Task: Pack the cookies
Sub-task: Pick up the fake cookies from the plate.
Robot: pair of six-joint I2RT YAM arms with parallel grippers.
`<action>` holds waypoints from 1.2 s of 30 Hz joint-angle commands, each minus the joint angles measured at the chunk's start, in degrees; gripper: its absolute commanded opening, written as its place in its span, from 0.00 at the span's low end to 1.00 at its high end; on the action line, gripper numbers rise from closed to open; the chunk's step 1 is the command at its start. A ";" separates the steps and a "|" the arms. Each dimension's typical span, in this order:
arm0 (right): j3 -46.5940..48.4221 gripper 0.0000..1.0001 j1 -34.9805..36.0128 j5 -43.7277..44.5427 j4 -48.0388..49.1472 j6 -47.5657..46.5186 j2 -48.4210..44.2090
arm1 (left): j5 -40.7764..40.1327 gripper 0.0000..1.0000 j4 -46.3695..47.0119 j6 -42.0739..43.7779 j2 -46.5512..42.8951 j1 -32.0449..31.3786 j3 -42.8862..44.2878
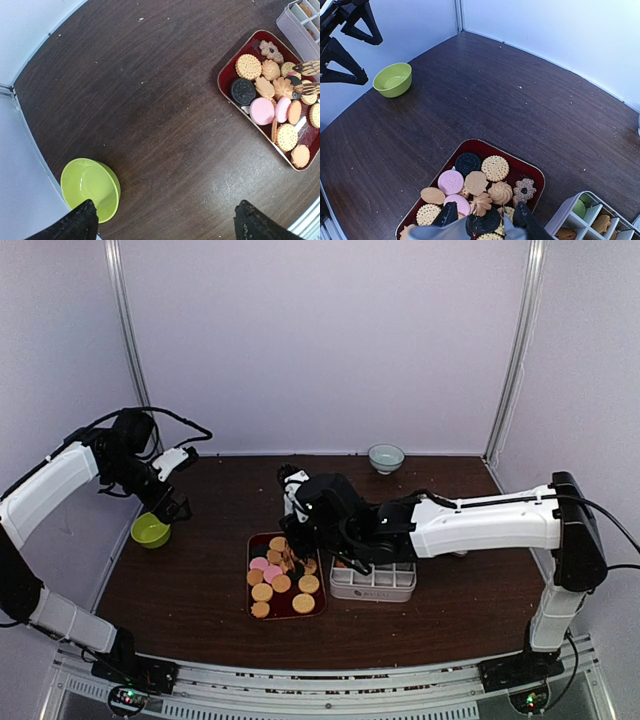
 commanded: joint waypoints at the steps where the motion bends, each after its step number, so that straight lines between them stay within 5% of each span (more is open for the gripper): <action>1: -0.14 0.37 -0.91 0.41 3.85 2.48 0.67 | 1.87 0.98 1.04 0.94 0.40 0.35 -0.08; 36: -14.14 0.36 -1.36 -5.92 9.78 13.03 -6.30 | 3.99 0.98 -0.04 1.56 1.12 0.36 -0.24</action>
